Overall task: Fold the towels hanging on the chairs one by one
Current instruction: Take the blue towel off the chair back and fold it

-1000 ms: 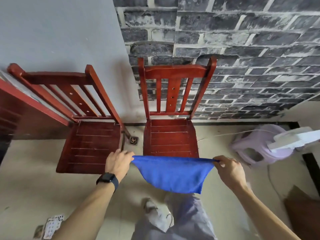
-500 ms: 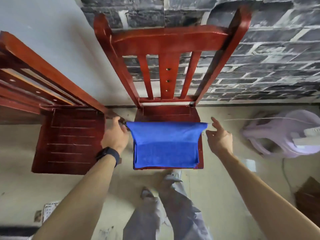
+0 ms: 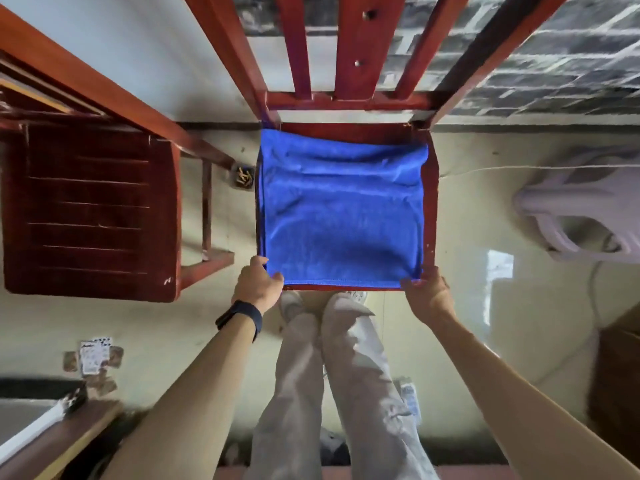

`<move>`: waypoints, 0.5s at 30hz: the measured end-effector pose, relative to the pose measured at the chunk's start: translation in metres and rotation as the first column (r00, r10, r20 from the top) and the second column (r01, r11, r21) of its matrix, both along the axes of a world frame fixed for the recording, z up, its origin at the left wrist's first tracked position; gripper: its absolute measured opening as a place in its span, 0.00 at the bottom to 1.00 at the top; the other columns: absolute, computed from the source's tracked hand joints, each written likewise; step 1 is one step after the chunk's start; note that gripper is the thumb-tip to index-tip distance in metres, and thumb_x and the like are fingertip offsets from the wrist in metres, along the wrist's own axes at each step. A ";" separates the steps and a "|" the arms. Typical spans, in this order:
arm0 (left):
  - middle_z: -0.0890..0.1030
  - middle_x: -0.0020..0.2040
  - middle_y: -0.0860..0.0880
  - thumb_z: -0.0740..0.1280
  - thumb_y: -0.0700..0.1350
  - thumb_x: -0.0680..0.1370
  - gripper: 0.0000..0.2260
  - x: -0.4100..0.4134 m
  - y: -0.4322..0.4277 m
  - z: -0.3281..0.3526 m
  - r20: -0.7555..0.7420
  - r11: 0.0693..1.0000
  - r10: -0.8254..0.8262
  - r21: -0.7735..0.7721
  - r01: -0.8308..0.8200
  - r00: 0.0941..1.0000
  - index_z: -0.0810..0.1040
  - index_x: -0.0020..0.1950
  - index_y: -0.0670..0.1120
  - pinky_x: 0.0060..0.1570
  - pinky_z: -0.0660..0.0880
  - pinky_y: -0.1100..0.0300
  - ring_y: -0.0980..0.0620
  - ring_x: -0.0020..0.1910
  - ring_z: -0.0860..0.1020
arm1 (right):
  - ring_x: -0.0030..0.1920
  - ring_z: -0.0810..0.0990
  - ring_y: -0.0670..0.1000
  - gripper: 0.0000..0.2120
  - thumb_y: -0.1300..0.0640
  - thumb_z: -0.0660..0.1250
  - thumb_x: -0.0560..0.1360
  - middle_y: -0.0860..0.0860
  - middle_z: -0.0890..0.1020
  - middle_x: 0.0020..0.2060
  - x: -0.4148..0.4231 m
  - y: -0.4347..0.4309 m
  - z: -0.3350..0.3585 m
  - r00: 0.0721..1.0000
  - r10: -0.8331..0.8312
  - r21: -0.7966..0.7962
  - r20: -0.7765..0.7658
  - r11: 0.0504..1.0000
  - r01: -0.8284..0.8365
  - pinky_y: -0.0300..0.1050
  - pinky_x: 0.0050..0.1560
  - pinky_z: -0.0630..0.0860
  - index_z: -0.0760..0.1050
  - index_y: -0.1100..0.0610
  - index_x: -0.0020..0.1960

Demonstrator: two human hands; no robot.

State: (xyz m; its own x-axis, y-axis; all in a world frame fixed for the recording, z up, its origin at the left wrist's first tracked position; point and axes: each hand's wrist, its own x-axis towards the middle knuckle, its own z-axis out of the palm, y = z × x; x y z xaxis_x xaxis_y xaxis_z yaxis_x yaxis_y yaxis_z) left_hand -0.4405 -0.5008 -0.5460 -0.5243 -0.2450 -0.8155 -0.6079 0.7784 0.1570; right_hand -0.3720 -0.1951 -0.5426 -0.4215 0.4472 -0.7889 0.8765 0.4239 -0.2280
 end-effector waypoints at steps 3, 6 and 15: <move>0.77 0.64 0.43 0.66 0.53 0.79 0.22 0.004 -0.005 -0.026 -0.038 0.999 0.035 -0.028 -0.036 0.999 0.69 0.69 0.45 0.57 0.74 0.51 0.42 0.61 0.77 | 0.62 0.74 0.62 0.23 0.51 0.67 0.78 0.59 0.79 0.59 0.000 -0.001 -0.025 1.000 -0.012 0.022 -0.028 1.000 0.012 0.53 0.62 0.70 0.68 0.60 0.70; 0.80 0.56 0.43 0.66 0.53 0.78 0.16 0.005 -0.008 -0.041 -0.088 0.995 0.053 -0.078 -0.060 0.995 0.71 0.61 0.45 0.50 0.76 0.51 0.41 0.53 0.80 | 0.61 0.74 0.63 0.20 0.51 0.65 0.78 0.61 0.77 0.58 -0.008 0.001 -0.039 0.994 -0.108 0.111 0.006 0.988 0.107 0.55 0.61 0.71 0.69 0.62 0.64; 0.81 0.51 0.44 0.60 0.51 0.81 0.12 0.000 -0.001 -0.041 -0.008 0.974 -0.105 -0.204 0.102 0.994 0.75 0.55 0.44 0.44 0.73 0.52 0.38 0.50 0.80 | 0.45 0.77 0.60 0.22 0.48 0.61 0.73 0.61 0.80 0.54 -0.010 0.011 -0.041 0.972 -0.145 0.157 0.183 0.981 0.116 0.51 0.55 0.78 0.76 0.60 0.60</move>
